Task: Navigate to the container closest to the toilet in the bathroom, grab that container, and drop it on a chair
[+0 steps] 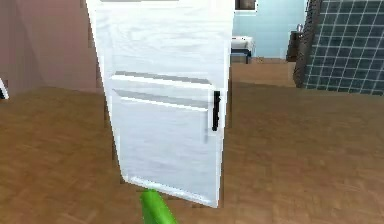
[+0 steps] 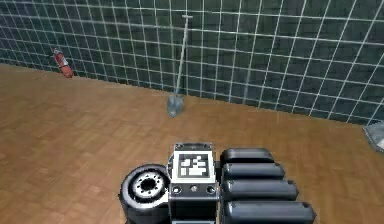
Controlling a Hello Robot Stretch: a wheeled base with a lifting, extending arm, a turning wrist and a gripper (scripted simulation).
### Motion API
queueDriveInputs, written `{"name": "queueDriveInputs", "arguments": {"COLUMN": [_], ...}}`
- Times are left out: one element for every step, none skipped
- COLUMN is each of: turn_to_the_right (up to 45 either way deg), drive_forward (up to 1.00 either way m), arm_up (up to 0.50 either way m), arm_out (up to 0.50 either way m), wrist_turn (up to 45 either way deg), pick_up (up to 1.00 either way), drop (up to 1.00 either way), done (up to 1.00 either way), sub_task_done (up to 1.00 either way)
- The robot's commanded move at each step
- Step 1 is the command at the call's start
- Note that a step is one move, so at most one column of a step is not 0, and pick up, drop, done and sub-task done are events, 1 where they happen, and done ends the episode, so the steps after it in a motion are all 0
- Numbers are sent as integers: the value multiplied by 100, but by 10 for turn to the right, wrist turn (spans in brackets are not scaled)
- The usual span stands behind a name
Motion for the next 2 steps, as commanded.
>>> {"name": "queueDriveInputs", "arguments": {"turn_to_the_right": [-450,-60], "drive_forward": [0,0], "arm_up": [0,0], "arm_out": [0,0], "wrist_turn": [0,0], "pick_up": [0,0], "drop": [0,0], "done": [0,0], "sub_task_done": [0,0]}}
